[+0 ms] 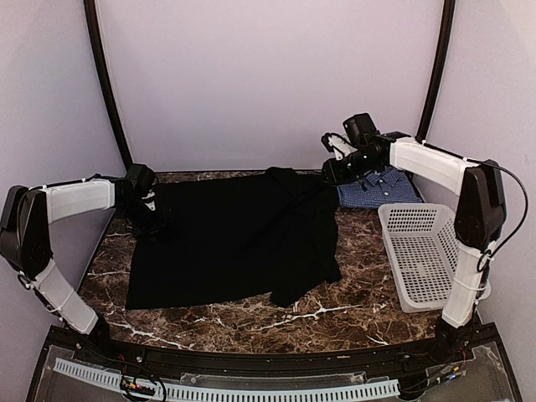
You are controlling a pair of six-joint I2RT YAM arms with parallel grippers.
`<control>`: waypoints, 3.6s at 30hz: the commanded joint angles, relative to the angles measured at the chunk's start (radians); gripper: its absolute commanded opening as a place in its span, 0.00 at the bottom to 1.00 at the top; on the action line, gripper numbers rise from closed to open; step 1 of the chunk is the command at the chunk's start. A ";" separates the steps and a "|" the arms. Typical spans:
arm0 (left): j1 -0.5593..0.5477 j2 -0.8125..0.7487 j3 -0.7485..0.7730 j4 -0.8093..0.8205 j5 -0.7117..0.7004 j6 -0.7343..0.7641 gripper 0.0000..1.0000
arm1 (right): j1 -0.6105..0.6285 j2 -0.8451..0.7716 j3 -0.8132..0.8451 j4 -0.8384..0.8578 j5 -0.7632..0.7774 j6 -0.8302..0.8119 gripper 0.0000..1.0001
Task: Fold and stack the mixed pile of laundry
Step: Flatten out the crumpled T-shirt at the center of the board.
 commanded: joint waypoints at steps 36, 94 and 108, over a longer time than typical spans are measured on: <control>0.192 -0.072 -0.308 -0.113 -0.061 -0.321 0.59 | 0.069 0.011 -0.375 0.045 -0.088 0.079 0.36; -0.971 0.191 -0.060 0.419 -0.191 0.615 0.74 | 0.206 -0.243 -0.778 0.169 -0.276 0.204 0.42; -0.982 0.153 -0.024 0.322 -0.023 0.580 0.12 | 0.145 -0.306 -0.784 0.083 -0.222 0.214 0.40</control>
